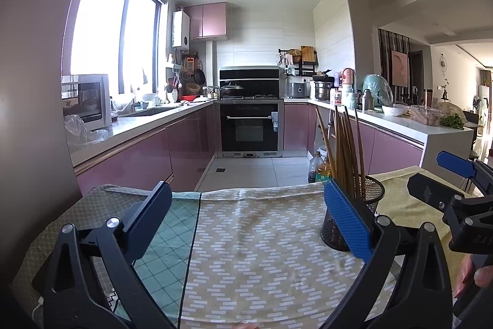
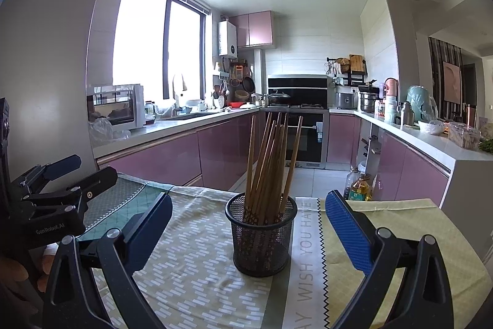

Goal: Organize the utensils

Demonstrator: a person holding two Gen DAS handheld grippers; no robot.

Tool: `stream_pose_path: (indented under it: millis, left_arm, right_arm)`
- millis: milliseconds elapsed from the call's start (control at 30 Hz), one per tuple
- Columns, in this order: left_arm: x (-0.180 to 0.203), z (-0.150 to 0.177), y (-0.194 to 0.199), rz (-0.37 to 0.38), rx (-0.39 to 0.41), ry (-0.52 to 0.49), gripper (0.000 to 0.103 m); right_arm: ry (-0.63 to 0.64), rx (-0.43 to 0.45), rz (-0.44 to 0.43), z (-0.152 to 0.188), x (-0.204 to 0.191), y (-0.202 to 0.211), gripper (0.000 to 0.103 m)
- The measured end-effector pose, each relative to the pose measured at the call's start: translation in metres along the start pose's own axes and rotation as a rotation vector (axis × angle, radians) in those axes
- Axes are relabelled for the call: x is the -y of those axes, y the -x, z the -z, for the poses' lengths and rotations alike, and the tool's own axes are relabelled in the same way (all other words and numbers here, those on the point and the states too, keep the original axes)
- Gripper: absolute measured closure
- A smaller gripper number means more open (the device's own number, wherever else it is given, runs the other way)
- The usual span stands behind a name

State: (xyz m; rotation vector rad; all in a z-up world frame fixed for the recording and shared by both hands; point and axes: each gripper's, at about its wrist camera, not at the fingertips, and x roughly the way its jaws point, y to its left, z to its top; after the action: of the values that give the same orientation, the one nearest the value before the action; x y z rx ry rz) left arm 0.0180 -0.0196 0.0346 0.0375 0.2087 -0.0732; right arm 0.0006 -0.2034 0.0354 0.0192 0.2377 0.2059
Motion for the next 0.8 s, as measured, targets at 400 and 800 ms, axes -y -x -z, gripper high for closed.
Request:
stream_pose_path:
  millis: [400, 800]
  left_arm:
    - [-0.0007, 0.0012, 0.0005, 0.002, -0.004, 0.013, 0.006]
    - [0.0003, 0.0012, 0.0000, 0.006, 0.002, 0.008, 0.006]
  right_arm:
    - [-0.008, -0.004, -0.003, 0.0015, 0.0011, -0.0011, 0.007]
    - [-0.011, -0.006, -0.002, 0.0028, 0.0002, -0.0045, 0.007]
